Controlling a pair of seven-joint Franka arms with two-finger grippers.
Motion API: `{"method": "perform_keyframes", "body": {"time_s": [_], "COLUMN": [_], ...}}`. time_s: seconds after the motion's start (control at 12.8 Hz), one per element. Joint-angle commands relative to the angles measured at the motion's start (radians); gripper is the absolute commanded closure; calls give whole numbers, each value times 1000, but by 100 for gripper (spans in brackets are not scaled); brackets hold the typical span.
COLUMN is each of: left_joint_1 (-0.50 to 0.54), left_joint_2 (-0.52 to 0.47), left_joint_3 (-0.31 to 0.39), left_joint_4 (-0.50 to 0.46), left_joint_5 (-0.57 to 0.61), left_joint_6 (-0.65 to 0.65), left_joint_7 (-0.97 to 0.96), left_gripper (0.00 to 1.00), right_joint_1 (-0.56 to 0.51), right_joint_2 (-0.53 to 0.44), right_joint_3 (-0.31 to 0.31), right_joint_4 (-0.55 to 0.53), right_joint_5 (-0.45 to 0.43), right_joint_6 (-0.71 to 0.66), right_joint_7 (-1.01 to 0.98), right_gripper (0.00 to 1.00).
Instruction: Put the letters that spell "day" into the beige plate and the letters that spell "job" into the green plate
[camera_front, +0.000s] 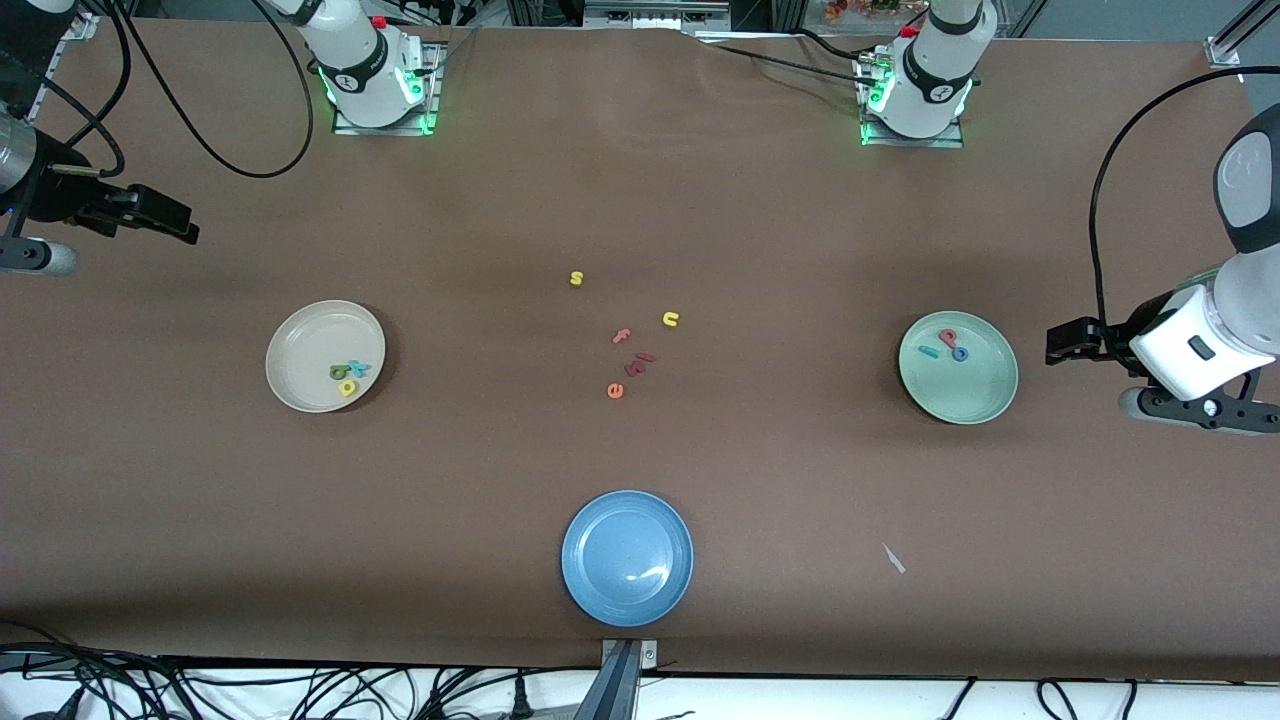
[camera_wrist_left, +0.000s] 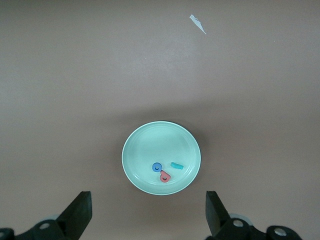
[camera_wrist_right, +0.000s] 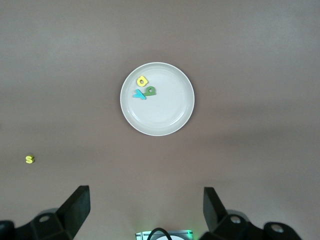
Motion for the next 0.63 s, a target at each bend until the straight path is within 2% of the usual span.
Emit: {"method": "perform_keyframes", "body": {"time_s": [0.0, 0.39, 0.55], "left_joint_1": [9, 8, 9], "left_joint_2": [-22, -19, -18], "left_joint_3": [9, 6, 6], "left_joint_4": [-20, -22, -17], "left_joint_5": [-26, -26, -26], "left_joint_6": [-10, -10, -8], "left_joint_7": [28, 28, 28], "left_gripper": [0, 0, 0], "right_joint_1": [-25, -21, -19], "right_joint_2": [-13, -6, -6], "right_joint_3": [19, 20, 46], "right_joint_4": [-11, -11, -10], "right_joint_5": [11, 8, -17], "right_joint_6": [20, 65, 74], "right_joint_7": [-19, -32, -32], "right_gripper": [0, 0, 0]}}
